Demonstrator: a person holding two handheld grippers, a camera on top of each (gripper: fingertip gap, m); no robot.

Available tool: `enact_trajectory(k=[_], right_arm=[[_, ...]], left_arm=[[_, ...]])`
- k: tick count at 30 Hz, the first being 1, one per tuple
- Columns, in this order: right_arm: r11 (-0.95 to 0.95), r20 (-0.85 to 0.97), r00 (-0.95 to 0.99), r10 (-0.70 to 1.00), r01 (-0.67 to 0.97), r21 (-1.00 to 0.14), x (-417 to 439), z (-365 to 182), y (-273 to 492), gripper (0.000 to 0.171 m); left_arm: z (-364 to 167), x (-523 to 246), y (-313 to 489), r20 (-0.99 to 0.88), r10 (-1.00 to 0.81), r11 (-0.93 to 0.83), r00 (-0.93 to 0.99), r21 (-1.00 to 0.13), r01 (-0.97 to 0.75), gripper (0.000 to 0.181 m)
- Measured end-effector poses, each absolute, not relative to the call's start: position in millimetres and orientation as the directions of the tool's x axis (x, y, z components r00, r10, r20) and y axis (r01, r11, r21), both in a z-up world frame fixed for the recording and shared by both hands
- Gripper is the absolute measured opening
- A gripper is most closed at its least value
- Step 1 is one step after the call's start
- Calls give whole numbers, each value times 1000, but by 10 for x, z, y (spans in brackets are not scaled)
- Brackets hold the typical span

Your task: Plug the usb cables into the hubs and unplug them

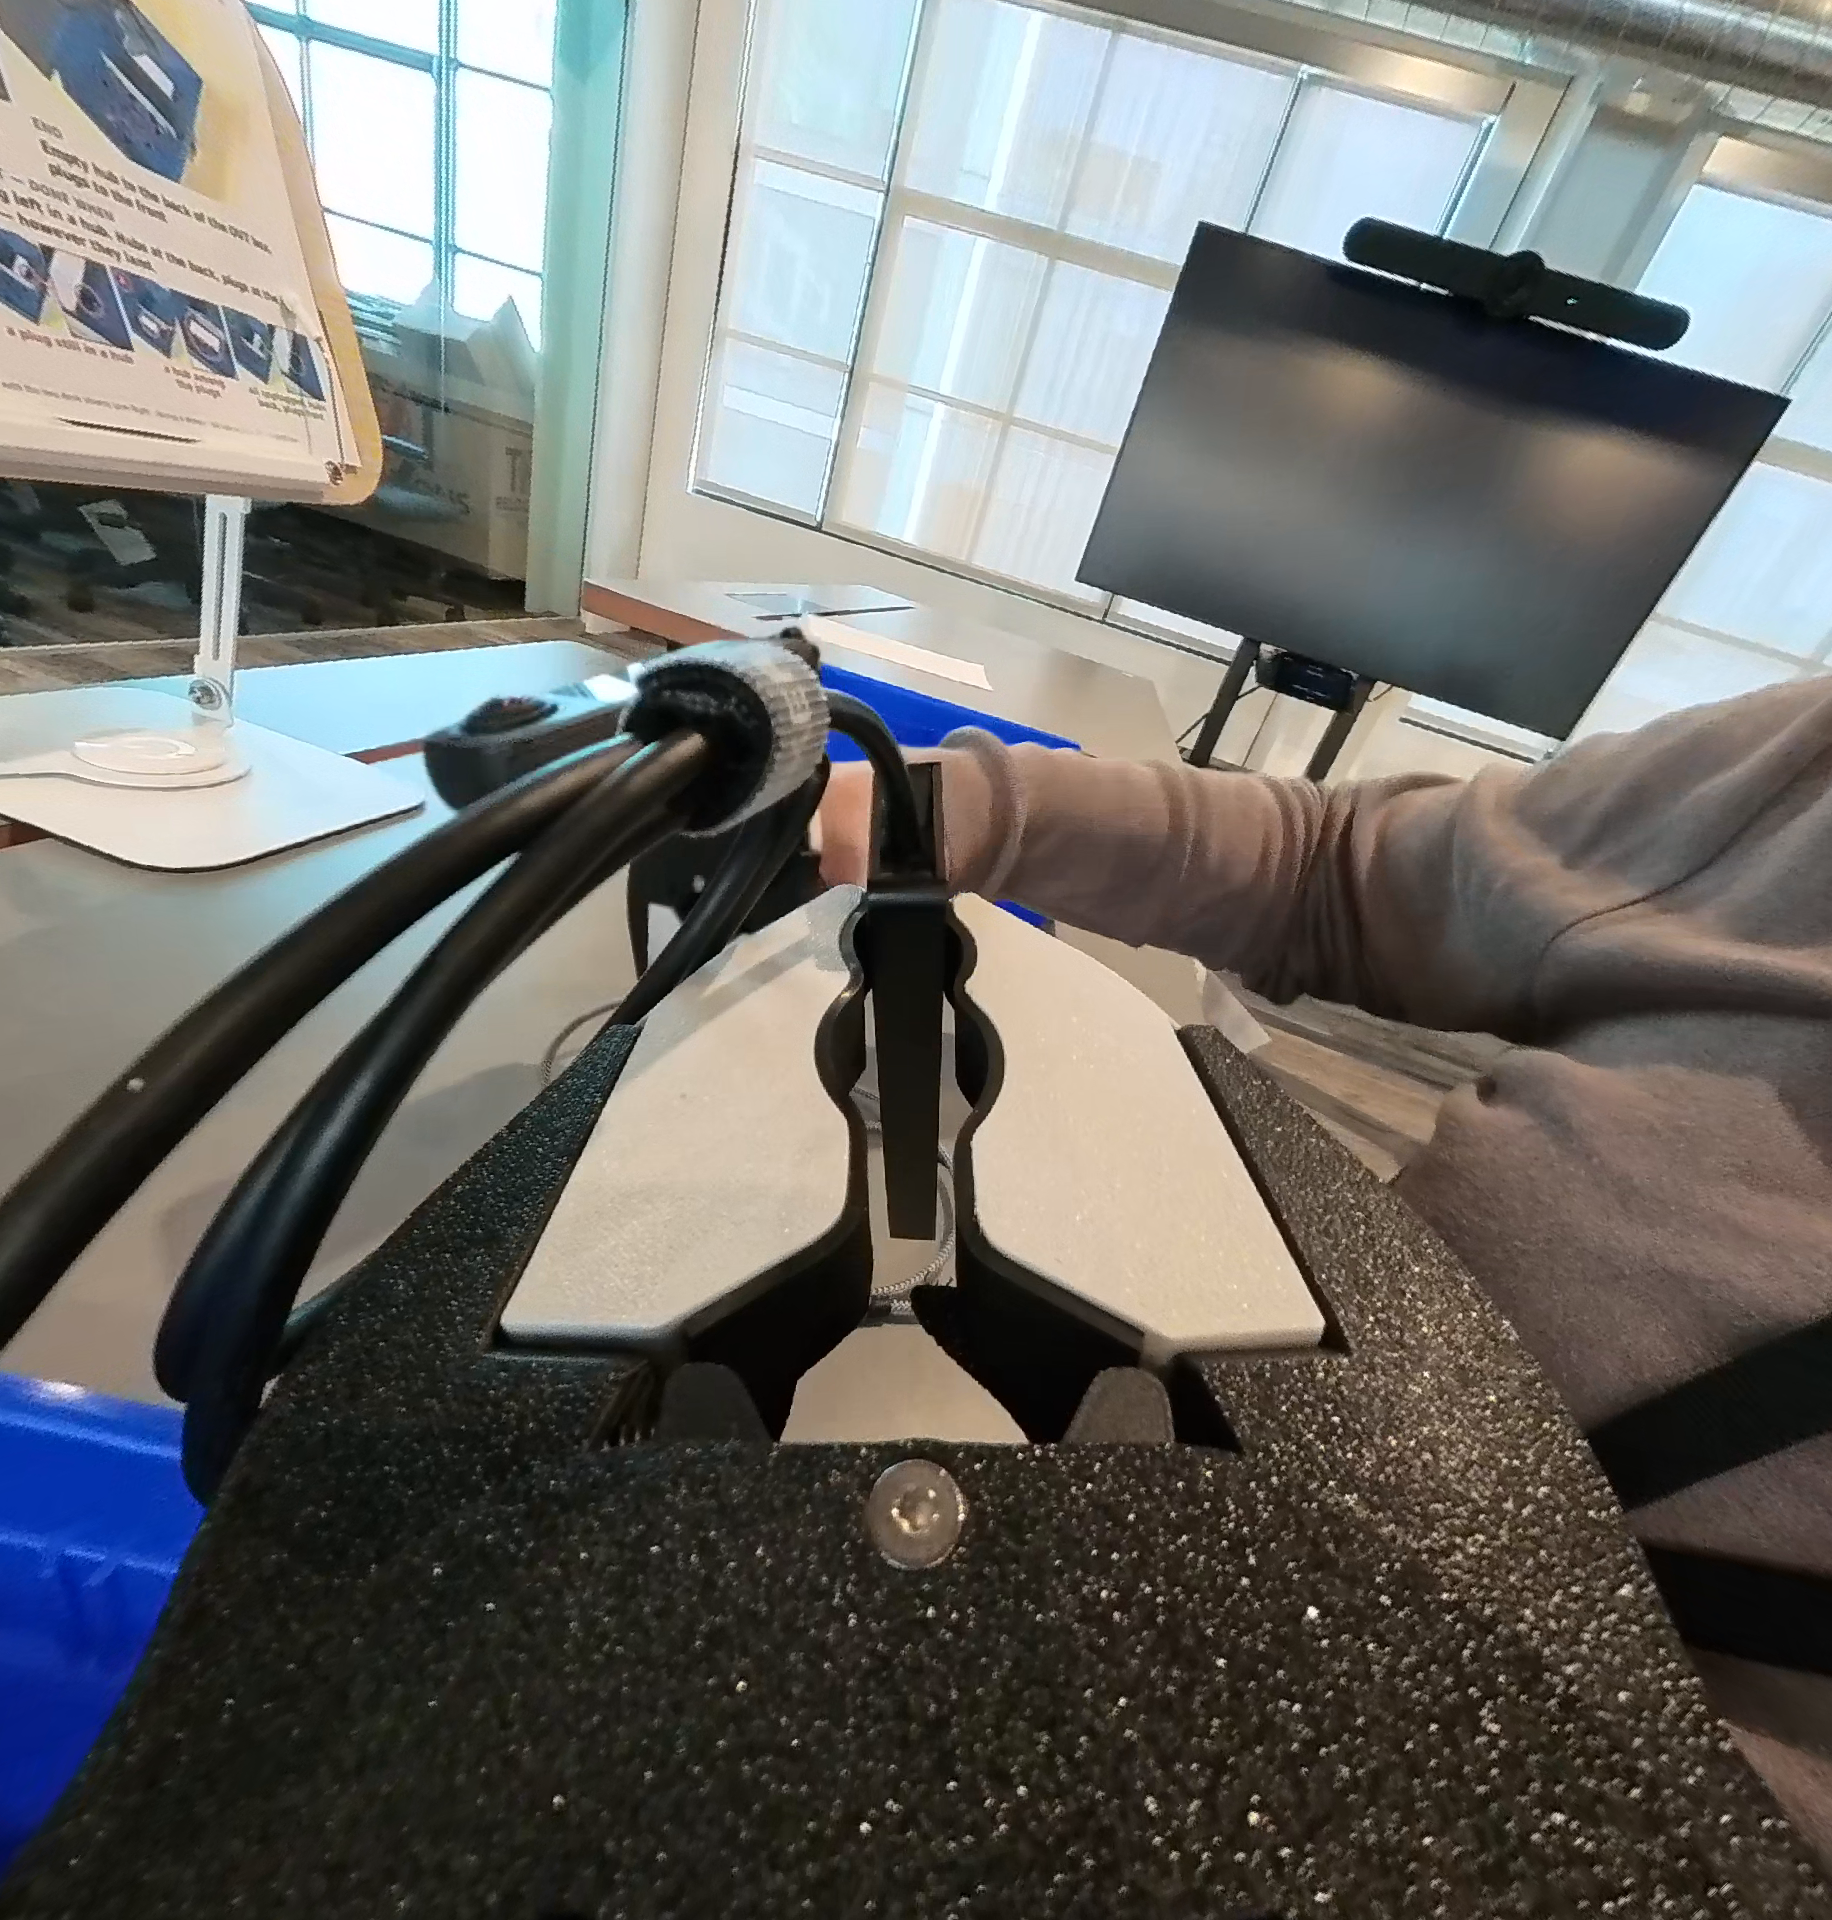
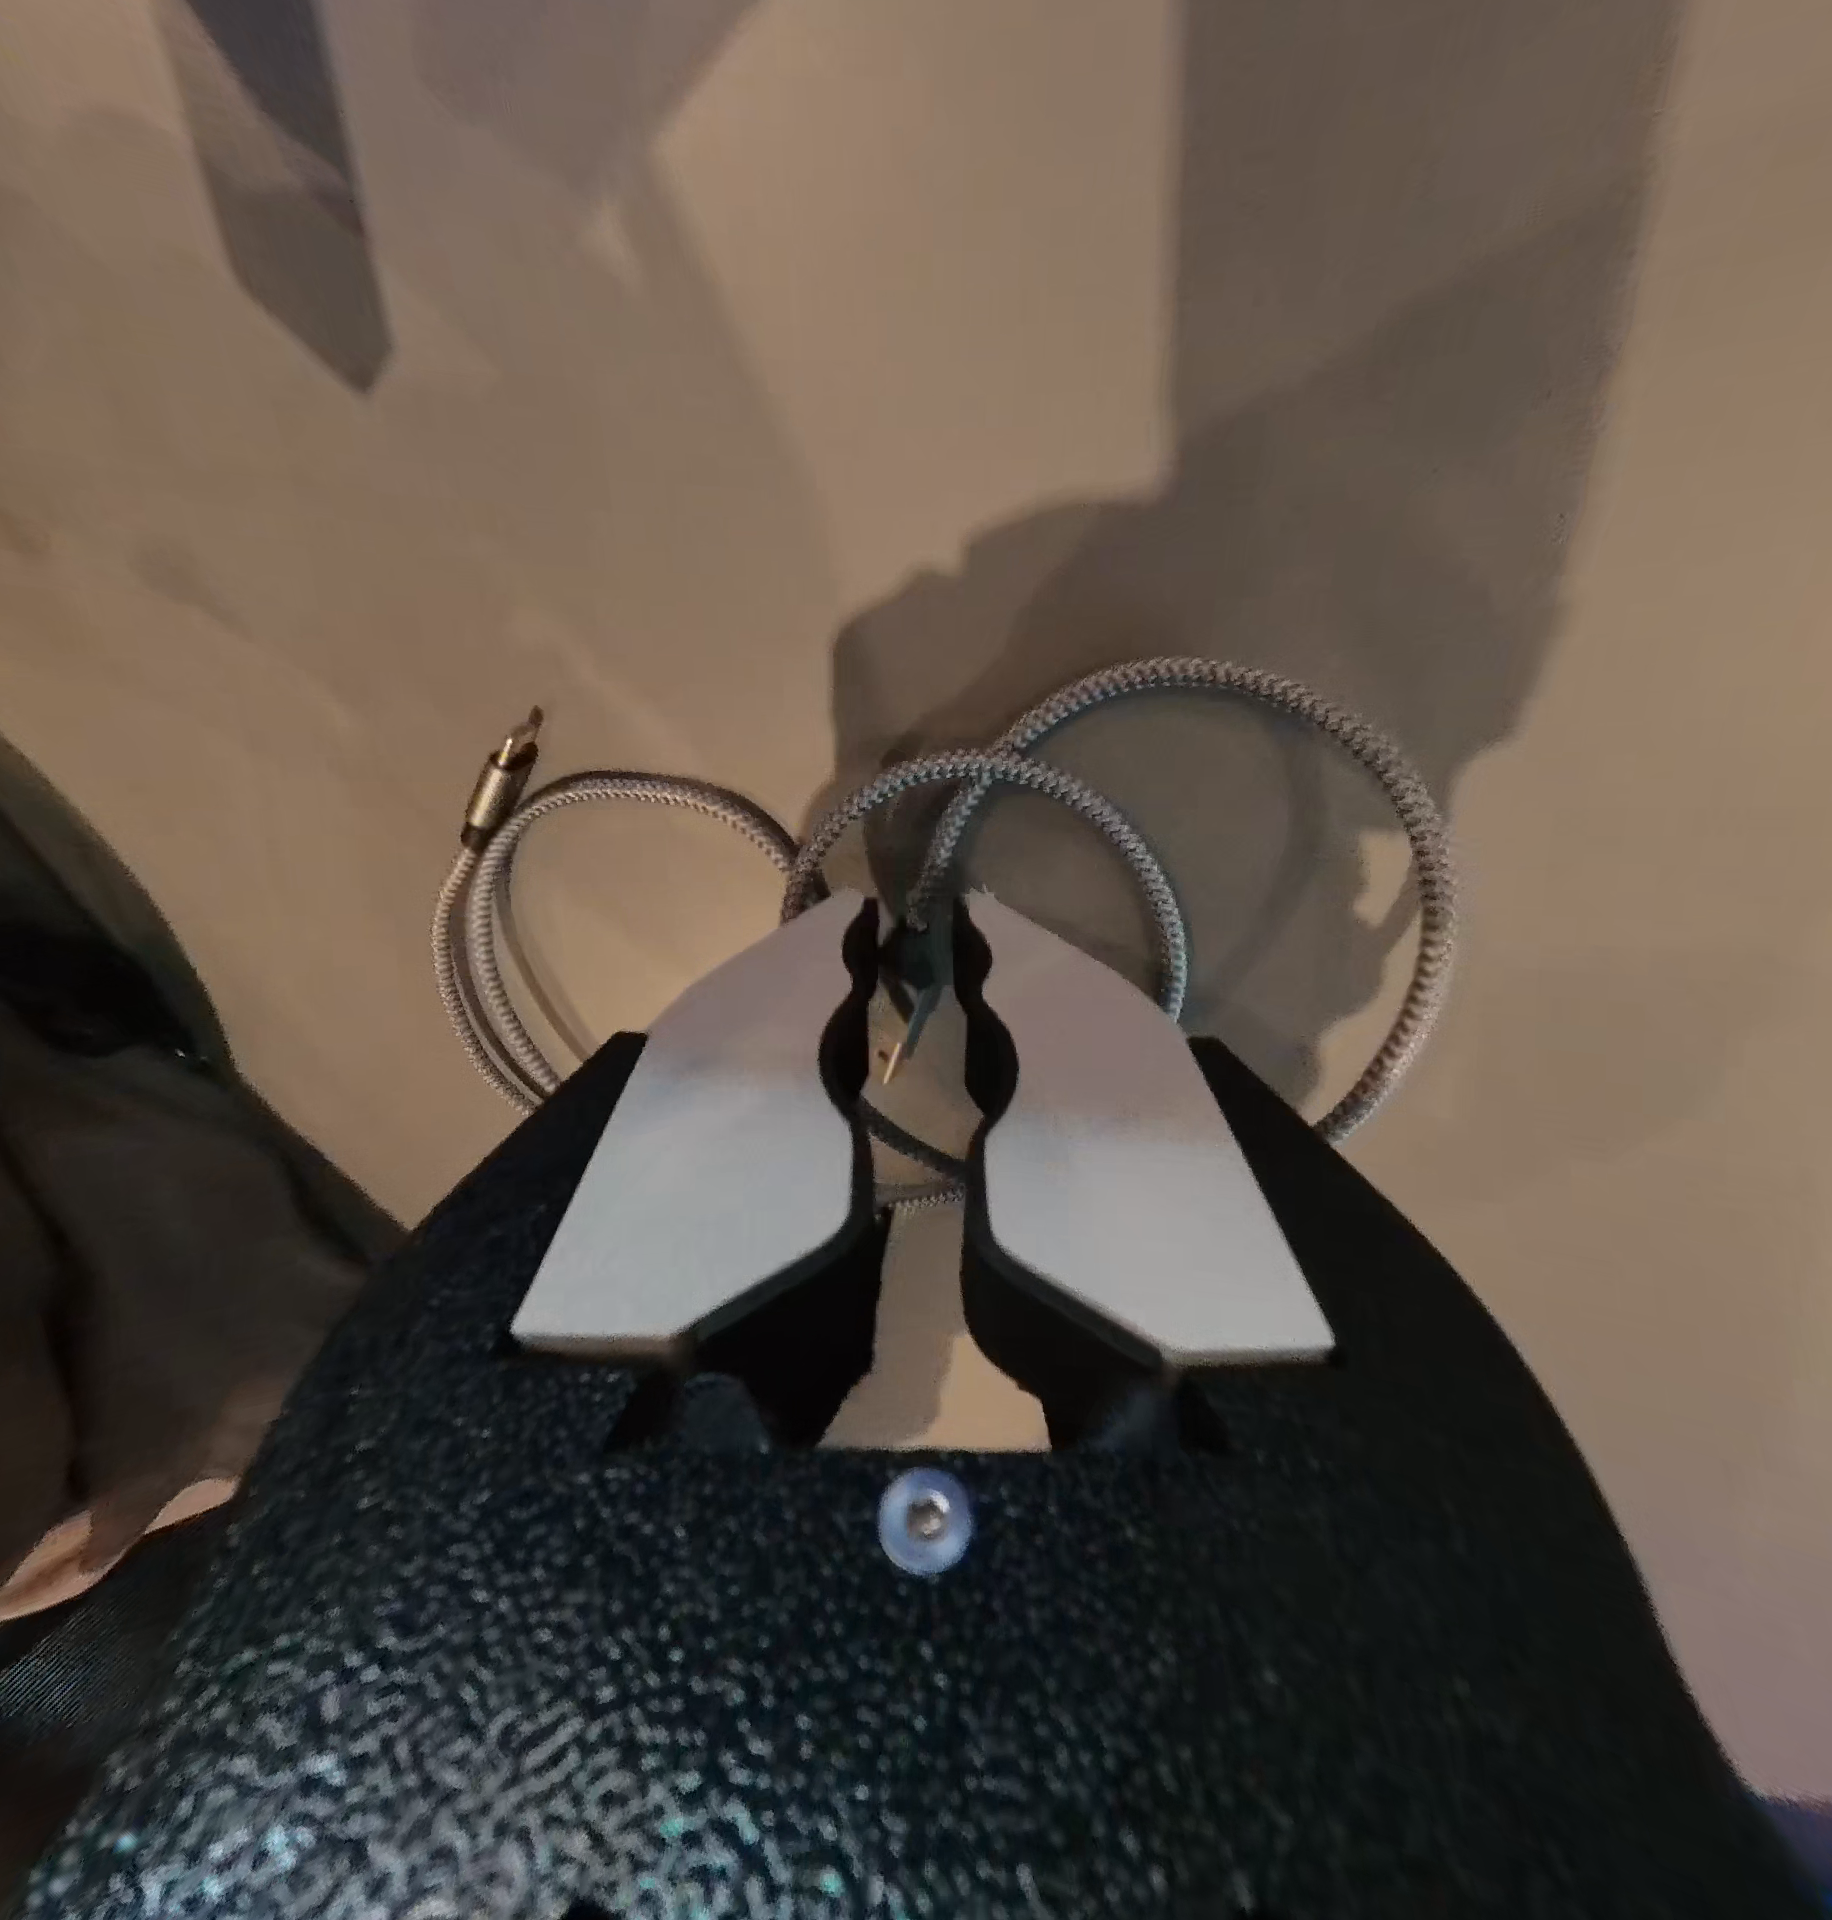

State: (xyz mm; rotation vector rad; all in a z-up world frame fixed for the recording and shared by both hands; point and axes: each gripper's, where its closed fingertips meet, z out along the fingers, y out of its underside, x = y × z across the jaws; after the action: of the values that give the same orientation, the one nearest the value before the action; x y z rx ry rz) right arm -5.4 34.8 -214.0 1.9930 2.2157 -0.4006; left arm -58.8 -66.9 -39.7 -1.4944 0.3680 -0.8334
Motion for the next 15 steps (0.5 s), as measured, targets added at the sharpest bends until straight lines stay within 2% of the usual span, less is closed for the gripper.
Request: enact_trajectory(k=[4,8,11,13,15], right_arm=[[107,-272,-122,954,992,-69,-47,-2157,324,13],[142,-247,-141,959,990,-14,27,-2174,312,6],[173,-210,-175,962,985,-29,41,-2177,306,5],[150,-167,-167,972,983,-108,-14,-2131,357,5],[49,-180,-112,977,945,-323,-202,-1934,412,5]], left_arm=[[-402,-602,-663,280,-679,-130,679,-956,264,11],[-402,-605,-664,280,-678,-130,680,-956,264,12],[-399,-614,-664,277,-674,-127,684,-957,263,12],[-392,-632,-661,277,-670,-121,689,-956,267,12],[-383,-663,-655,276,-660,-109,698,-955,275,11]])
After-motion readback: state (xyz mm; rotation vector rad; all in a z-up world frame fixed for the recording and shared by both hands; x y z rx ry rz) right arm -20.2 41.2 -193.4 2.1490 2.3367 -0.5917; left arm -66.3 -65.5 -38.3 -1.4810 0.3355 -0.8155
